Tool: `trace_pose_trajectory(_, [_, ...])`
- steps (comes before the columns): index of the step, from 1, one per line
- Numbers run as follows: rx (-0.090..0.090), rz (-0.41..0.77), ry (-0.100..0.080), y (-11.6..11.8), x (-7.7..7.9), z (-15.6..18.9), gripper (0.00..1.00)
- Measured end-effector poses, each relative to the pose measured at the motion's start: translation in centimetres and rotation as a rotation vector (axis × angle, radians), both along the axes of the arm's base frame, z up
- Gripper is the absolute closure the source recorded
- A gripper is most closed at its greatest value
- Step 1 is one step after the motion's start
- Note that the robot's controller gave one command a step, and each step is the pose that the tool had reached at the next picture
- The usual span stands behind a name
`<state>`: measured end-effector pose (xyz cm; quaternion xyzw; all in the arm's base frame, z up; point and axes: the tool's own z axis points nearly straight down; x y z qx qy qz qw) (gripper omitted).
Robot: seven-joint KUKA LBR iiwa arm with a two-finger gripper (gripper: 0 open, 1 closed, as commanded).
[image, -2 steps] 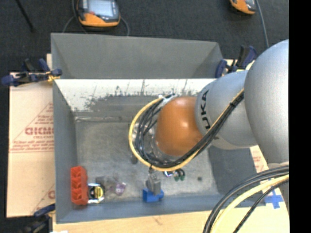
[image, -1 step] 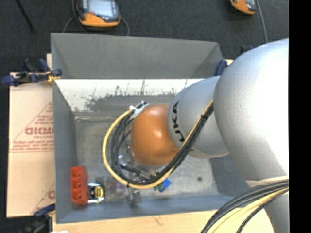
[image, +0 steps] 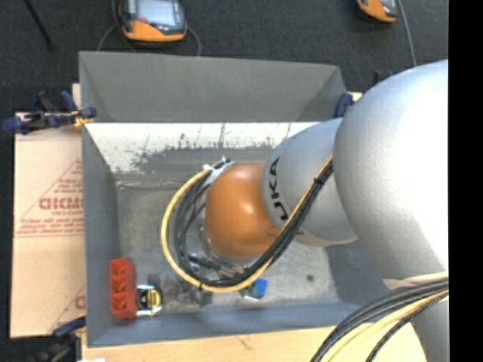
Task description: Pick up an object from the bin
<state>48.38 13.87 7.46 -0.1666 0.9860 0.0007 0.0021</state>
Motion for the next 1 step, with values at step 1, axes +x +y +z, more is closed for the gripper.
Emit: trace_pose_trajectory(1, [0.0, 0.083, -0.008, 0.03, 0.47, 16.24, 1.0])
